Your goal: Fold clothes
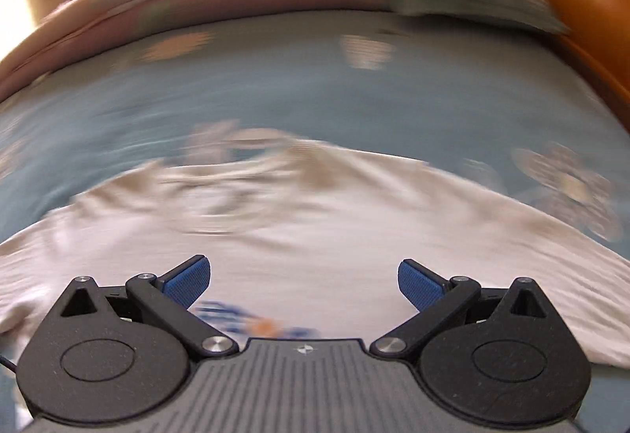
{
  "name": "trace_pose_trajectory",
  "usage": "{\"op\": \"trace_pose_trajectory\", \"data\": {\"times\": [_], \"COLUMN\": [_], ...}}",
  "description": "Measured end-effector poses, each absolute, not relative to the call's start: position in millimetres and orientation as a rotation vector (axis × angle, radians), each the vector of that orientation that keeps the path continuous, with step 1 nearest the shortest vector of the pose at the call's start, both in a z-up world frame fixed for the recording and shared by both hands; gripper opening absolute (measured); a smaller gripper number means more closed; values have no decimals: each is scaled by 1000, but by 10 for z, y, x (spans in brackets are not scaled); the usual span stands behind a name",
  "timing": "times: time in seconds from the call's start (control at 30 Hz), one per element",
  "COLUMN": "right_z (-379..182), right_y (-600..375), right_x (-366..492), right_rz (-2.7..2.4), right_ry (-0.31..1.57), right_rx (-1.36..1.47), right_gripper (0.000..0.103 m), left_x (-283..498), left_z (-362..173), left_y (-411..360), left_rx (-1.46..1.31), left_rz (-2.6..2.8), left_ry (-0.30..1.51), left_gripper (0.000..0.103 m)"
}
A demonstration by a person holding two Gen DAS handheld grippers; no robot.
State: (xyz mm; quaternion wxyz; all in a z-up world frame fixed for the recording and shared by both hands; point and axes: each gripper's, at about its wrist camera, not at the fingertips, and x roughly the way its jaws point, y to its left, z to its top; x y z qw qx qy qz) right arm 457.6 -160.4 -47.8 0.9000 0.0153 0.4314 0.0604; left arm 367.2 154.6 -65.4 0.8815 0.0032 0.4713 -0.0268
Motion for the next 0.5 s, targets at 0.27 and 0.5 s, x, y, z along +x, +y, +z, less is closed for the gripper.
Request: {"op": "trace_pose_trajectory", "data": {"times": [0.27, 0.5], "right_z": [-881, -885], "right_y": [-3049, -4074], "right_x": [4572, 4130], "right_rz": [-49, -86], "right_ry": [940, 878], "right_rx": [245, 359], "right_gripper": [103, 103], "left_x": [3896, 4014], "left_z": [-677, -713], "left_y": [286, -436], "left_rx": [82, 131], "left_rz": [-238, -332], "left_ry": [990, 1026], "left_gripper": [102, 102]}}
